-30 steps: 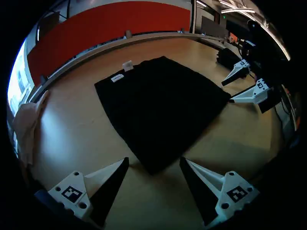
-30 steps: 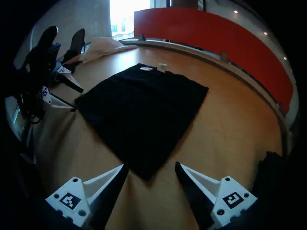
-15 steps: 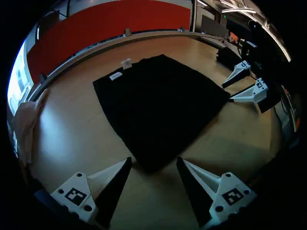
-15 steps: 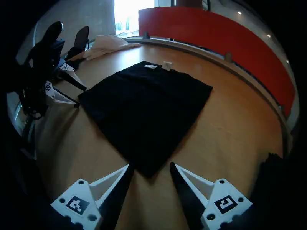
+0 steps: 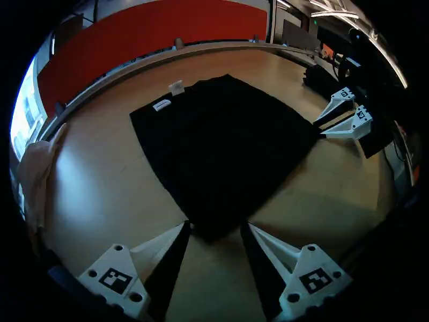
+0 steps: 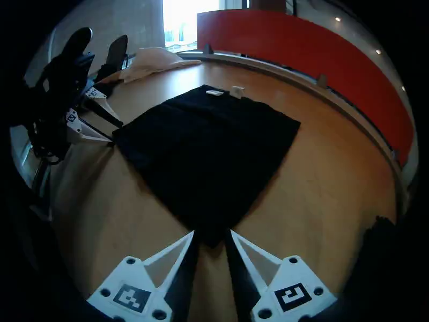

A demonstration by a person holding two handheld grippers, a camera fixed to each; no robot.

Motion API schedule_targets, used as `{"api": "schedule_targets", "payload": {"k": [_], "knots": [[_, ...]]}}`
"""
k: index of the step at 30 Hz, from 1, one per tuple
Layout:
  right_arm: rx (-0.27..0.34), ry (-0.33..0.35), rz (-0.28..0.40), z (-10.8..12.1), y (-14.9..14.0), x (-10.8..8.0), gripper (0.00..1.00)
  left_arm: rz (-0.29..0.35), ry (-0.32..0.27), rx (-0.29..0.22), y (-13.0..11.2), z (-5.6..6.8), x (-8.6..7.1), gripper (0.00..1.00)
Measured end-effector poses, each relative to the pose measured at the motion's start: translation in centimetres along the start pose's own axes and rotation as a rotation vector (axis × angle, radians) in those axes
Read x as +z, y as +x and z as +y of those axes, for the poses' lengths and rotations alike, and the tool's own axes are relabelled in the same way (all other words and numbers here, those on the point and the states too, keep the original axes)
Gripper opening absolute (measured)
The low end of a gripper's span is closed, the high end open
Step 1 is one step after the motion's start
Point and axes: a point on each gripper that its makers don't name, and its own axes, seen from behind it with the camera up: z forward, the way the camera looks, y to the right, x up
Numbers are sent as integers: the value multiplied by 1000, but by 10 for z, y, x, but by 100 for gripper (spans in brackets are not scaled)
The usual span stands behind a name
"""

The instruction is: Fold towel

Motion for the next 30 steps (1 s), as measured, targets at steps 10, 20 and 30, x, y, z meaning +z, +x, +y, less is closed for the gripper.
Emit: {"api": "schedule_targets", "payload": {"k": [10,20,30], "knots": [[10,9,-6,-1,0,-1,18,-8,8,-3,1,-2,0,23],[6,17,10,-3,7,-4,16,-21,13,-15,3,-2,-2,10],[20,1,62,-2,31,-17,16,10,25,-33,21,-5,-22,10]]}}
